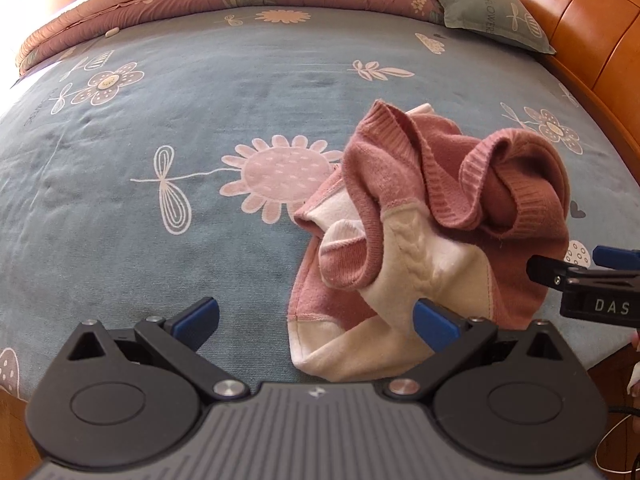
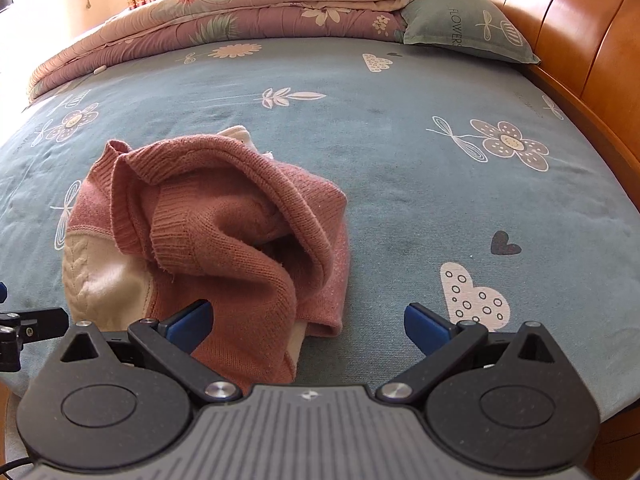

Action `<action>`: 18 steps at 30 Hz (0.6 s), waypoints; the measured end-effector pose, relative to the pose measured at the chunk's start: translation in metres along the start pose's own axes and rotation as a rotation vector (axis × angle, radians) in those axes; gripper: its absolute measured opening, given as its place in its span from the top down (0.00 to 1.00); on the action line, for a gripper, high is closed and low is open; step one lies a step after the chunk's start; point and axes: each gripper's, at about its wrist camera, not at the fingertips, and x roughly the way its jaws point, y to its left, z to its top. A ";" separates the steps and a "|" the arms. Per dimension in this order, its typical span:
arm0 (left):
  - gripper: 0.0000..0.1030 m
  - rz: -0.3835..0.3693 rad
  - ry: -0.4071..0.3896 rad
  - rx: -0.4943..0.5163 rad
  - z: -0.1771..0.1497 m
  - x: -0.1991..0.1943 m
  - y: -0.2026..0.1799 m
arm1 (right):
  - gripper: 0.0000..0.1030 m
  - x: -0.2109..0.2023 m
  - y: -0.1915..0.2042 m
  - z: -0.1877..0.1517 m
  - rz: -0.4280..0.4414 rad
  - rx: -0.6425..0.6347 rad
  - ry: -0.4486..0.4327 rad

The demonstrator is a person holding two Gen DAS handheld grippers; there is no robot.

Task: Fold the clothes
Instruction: 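Move both open tools toward the crumpled pink sweater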

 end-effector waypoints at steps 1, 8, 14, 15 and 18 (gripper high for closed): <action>0.01 0.000 0.003 -0.001 0.002 0.001 0.000 | 0.00 0.005 0.000 0.002 -0.003 -0.003 0.008; 0.01 0.010 0.022 -0.006 0.012 0.009 0.000 | 0.00 0.028 0.003 0.018 -0.015 -0.027 -0.005; 0.01 0.010 0.033 -0.002 0.018 0.017 -0.004 | 0.00 0.035 -0.023 0.037 -0.047 0.035 -0.064; 0.01 0.010 0.035 0.001 0.018 0.017 -0.005 | 0.00 0.037 -0.027 0.040 -0.063 0.038 -0.075; 0.01 0.010 0.037 0.018 0.019 0.019 -0.010 | 0.00 0.044 -0.044 0.047 -0.147 0.064 -0.088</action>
